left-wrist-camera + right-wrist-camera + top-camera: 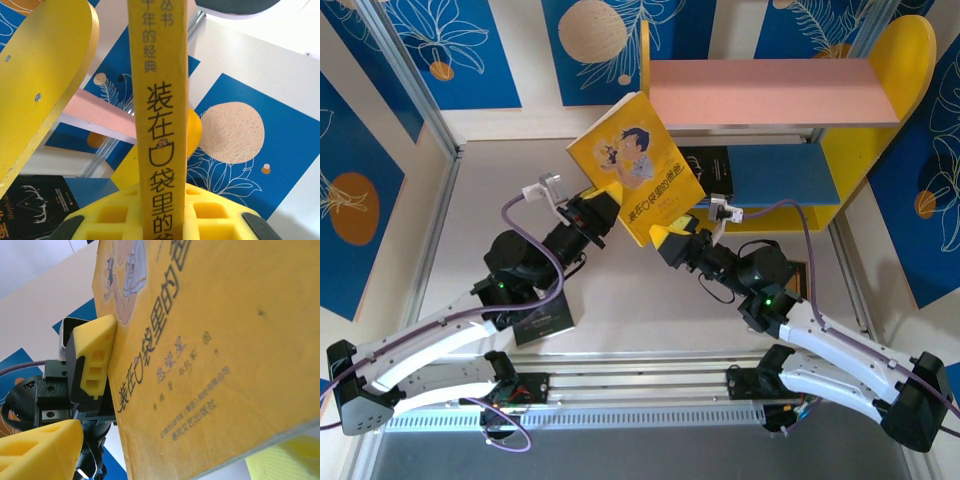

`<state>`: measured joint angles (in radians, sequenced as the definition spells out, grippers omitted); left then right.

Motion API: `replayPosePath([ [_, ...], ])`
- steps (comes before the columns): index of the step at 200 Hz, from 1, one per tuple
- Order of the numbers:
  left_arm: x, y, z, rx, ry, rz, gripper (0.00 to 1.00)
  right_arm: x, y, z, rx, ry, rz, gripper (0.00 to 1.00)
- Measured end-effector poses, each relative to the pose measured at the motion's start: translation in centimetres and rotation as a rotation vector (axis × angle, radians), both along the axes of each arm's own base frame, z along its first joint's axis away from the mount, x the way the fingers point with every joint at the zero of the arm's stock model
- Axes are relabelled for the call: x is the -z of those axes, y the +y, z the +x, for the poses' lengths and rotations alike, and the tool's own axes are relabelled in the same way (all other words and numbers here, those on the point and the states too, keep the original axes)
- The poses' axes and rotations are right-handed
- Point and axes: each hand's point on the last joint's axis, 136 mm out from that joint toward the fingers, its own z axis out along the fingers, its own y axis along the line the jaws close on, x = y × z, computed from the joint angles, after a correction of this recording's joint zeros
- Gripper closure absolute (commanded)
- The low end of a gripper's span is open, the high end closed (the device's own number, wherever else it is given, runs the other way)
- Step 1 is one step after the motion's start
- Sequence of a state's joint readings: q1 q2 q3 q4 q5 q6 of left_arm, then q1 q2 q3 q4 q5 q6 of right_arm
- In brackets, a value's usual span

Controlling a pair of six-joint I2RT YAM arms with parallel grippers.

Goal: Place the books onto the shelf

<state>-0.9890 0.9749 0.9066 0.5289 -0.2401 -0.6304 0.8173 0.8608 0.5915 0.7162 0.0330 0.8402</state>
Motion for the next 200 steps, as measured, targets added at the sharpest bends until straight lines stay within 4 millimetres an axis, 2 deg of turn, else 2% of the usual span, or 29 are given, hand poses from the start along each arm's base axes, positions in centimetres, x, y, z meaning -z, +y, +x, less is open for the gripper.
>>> replayPosePath([
  [40,-0.5,0.2,-0.2,0.003,-0.017,-0.024,1.0,-0.5,-0.1,0.4,0.015,-0.009,0.029,0.39],
  [53,-0.6,0.2,-0.2,0.003,-0.02,-0.029,1.0,-0.7,-0.2,0.4,0.022,-0.018,0.038,0.52],
  [69,-0.9,0.3,-0.3,0.009,-0.022,-0.045,1.0,-0.8,-0.4,0.5,0.032,-0.017,0.052,0.64],
  [104,-0.8,0.3,-0.2,0.003,-0.017,-0.047,1.0,-1.2,-0.6,0.4,0.039,-0.036,0.063,0.82],
  [129,-0.6,0.2,0.1,-0.007,-0.005,-0.038,0.65,-1.4,-0.9,0.3,0.047,-0.052,0.057,0.86],
  [149,-0.3,0.0,0.5,-0.024,0.025,0.022,0.44,-1.1,-1.4,0.2,0.056,-0.067,0.02,0.88],
  [175,-0.4,0.6,1.1,-0.077,0.076,0.091,0.36,-0.5,-2.5,0.1,0.082,-0.075,-0.064,0.9],
  [200,0.9,1.5,1.9,-0.129,0.127,0.202,0.33,-0.8,-4.0,0.1,0.111,-0.079,-0.125,0.9],
])
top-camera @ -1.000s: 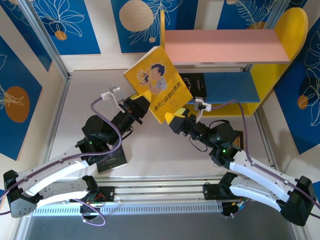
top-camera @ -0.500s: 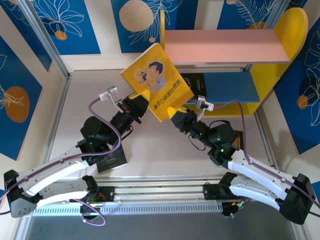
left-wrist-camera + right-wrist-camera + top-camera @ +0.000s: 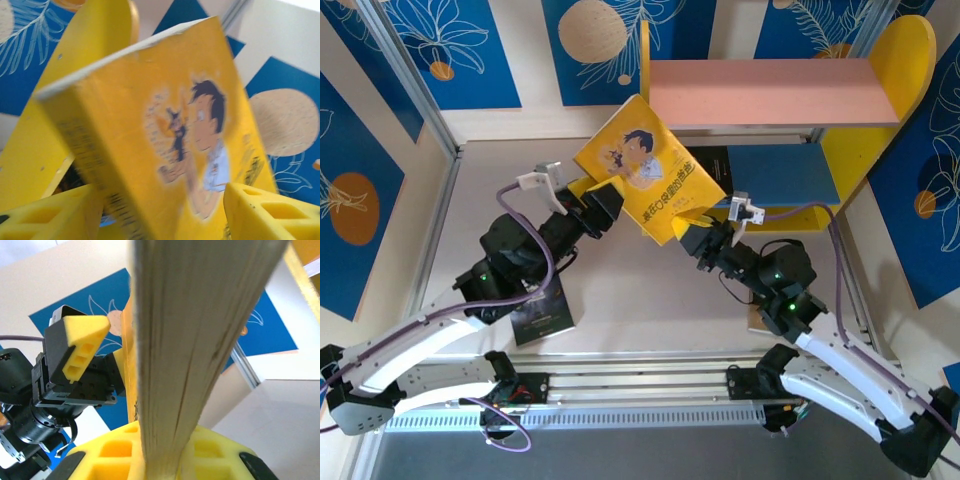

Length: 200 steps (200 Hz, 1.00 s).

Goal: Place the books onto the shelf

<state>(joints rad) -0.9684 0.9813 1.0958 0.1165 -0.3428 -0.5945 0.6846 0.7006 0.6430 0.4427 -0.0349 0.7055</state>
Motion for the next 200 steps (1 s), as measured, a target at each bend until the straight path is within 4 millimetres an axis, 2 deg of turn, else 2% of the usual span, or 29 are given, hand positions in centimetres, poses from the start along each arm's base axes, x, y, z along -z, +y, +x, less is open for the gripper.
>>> replayPosePath([
  [46,3.2,3.1,2.3,-0.05,0.131,0.212,0.32,-0.2,-2.5,0.8,0.054,0.027,-0.105,0.91],
  [62,4.2,3.7,2.4,-0.029,0.167,0.276,0.31,0.1,-3.1,1.0,0.064,0.047,-0.15,0.91],
  [115,7.6,1.4,-0.4,0.261,0.231,0.41,0.3,1.0,-4.4,0.8,0.068,0.095,-0.273,0.9],
  [152,8.1,0.2,-2.0,0.411,0.246,0.418,0.29,1.7,-4.2,-0.4,0.003,0.104,-0.328,0.9],
  [200,8.6,-0.3,-2.1,0.503,0.28,0.394,0.28,2.9,-3.2,-2.3,-0.123,0.124,-0.363,0.91],
])
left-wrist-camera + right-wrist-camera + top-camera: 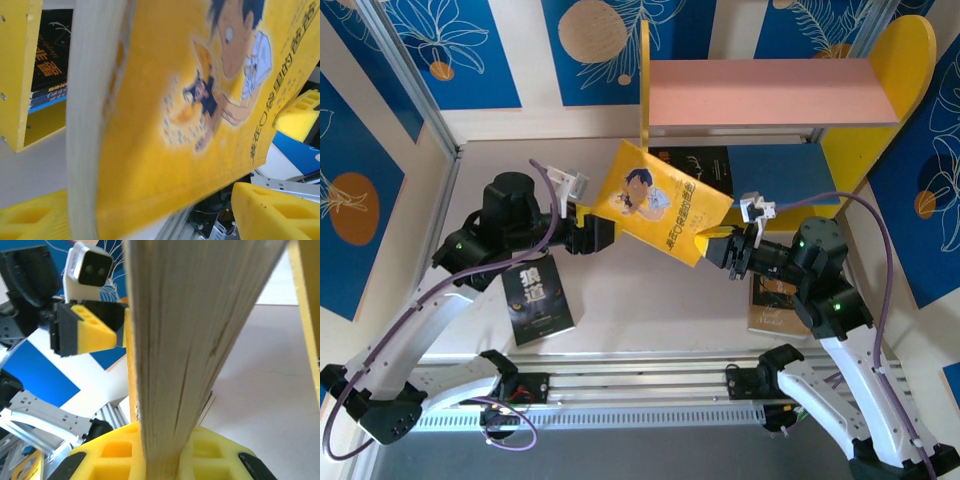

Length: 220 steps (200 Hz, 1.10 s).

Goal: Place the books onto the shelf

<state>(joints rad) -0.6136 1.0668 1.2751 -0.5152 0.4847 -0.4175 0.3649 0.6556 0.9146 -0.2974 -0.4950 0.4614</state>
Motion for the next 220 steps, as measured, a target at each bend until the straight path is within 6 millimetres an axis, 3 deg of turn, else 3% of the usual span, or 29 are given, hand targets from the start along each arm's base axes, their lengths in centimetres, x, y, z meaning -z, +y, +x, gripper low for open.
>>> replayPosePath([
  [74,-0.8,0.0,-0.4,0.067,0.041,-0.065,0.26,0.6,0.7,-1.7,-0.111,0.021,-0.02,0.91],
  [102,-1.4,-0.1,-0.6,0.092,0.045,-0.093,0.32,0.8,0.9,-1.8,-0.13,0.036,-0.043,0.91],
  [123,-1.8,-0.2,-0.8,0.108,0.045,-0.111,0.42,1.4,0.9,-1.7,-0.137,0.053,-0.062,0.9],
  [166,-1.6,-0.3,-0.8,0.118,0.057,-0.126,0.77,2.0,1.0,-1.3,-0.137,0.079,-0.084,0.88],
  [193,-2.0,-0.2,-1.3,0.139,0.041,-0.146,1.0,2.5,1.1,-0.6,-0.123,0.107,-0.096,0.77],
  [220,-2.2,-0.1,-1.6,0.139,0.023,-0.166,1.0,2.8,1.1,0.0,-0.106,0.124,-0.1,0.68],
])
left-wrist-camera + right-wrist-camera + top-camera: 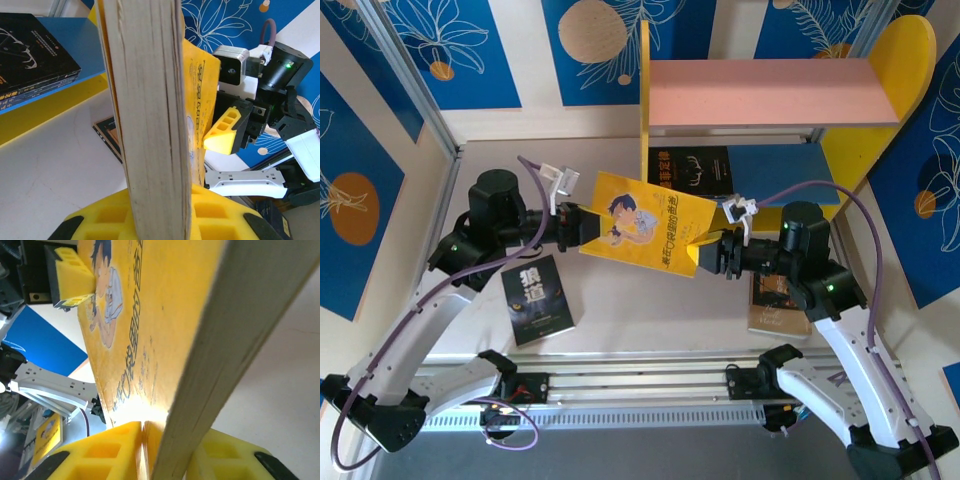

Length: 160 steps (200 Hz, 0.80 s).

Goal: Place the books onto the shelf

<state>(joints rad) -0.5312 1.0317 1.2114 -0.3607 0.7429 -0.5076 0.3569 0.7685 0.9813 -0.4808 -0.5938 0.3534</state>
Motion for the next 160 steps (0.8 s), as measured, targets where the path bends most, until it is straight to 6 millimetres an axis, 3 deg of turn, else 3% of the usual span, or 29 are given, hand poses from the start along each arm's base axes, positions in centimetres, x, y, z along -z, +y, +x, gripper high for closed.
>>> replayPosePath([
  [14,0.0,0.0,0.0,-0.004,0.0,-0.014,1.0,0.0,-0.1,0.3,0.021,0.009,0.0,0.64],
  [67,0.2,0.7,-0.3,-0.05,-0.011,-0.087,1.0,-0.4,-0.5,1.6,0.11,0.066,0.034,0.33],
  [91,-0.3,1.0,-0.3,-0.074,-0.029,-0.124,1.0,-0.6,-0.5,1.9,0.127,0.088,0.056,0.27],
  [137,-1.4,1.1,0.1,-0.092,-0.055,-0.176,1.0,0.7,0.5,2.1,0.111,0.164,0.073,0.29],
  [146,-1.4,1.0,0.2,-0.094,-0.055,-0.183,1.0,0.9,0.8,2.0,0.104,0.174,0.075,0.35],
  [160,-1.4,1.0,0.4,-0.1,-0.055,-0.19,1.0,0.8,1.2,1.9,0.092,0.181,0.081,0.52],
])
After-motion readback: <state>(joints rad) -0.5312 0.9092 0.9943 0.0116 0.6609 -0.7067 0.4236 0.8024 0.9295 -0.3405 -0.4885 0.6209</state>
